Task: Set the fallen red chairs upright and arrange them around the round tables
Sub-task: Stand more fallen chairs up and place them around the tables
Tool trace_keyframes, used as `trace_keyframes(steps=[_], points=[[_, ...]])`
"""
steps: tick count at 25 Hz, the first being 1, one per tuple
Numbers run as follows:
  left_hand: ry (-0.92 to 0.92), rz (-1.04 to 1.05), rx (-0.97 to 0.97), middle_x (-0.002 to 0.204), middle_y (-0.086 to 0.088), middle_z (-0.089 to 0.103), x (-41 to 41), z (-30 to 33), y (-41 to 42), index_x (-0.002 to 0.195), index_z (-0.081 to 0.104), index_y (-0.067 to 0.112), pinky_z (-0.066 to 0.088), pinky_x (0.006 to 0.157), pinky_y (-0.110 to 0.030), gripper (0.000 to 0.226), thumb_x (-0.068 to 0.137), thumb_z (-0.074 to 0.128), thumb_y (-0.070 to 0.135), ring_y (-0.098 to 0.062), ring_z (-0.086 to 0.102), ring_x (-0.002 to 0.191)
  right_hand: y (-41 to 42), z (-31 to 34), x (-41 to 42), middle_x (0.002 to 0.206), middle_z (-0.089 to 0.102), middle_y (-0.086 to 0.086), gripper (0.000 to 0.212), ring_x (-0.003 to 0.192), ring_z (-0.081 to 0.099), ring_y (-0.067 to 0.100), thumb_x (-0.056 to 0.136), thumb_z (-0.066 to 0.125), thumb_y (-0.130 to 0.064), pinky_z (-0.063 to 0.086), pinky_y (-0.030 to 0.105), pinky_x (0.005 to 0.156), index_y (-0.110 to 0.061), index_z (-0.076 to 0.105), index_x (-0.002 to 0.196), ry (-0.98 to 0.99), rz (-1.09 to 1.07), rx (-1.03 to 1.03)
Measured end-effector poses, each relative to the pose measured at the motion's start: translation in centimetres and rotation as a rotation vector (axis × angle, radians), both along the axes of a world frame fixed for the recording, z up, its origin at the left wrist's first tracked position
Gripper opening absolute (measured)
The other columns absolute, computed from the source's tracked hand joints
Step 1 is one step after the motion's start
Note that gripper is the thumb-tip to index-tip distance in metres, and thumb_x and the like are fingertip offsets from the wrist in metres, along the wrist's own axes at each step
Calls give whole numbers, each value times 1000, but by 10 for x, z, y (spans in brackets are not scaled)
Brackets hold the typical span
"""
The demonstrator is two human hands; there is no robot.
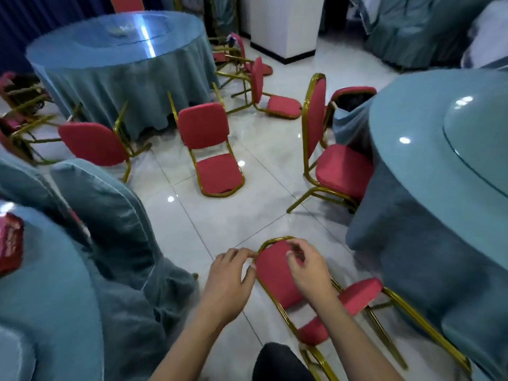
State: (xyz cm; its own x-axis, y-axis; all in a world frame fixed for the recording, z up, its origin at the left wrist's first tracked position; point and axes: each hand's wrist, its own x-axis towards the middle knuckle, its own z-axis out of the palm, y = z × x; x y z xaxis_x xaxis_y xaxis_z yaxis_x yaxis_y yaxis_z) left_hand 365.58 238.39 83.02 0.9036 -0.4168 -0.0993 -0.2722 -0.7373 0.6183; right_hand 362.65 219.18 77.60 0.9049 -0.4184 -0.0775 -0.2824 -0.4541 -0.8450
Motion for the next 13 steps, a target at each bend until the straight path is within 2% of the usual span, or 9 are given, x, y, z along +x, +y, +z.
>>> trace_keyframes(steps=[4,9,13], points=[[22,-169,-1,125,20,52,84,-13,-36,128,54,37,35,104,-27,27,103,45,32,-6,41,119,-38,-17,56,112,64,-8,21,101,62,1,96,58,-22,51,28,92,-31,63,114,4,-186,62],[6,-438,102,128,14,54,188,-11,-117,127,54,36,37,105,-31,27,102,45,32,-12,43,120,-90,-39,137,110,65,-5,20,98,64,7,95,57,-22,55,39,91,-34,62,110,19,-425,128],[-77,-606,120,133,12,53,266,12,-188,131,51,35,37,107,-36,30,103,43,33,-13,42,122,-125,-24,201,116,65,-5,25,102,62,7,96,55,-26,54,34,90,-30,61,120,23,-514,158]])
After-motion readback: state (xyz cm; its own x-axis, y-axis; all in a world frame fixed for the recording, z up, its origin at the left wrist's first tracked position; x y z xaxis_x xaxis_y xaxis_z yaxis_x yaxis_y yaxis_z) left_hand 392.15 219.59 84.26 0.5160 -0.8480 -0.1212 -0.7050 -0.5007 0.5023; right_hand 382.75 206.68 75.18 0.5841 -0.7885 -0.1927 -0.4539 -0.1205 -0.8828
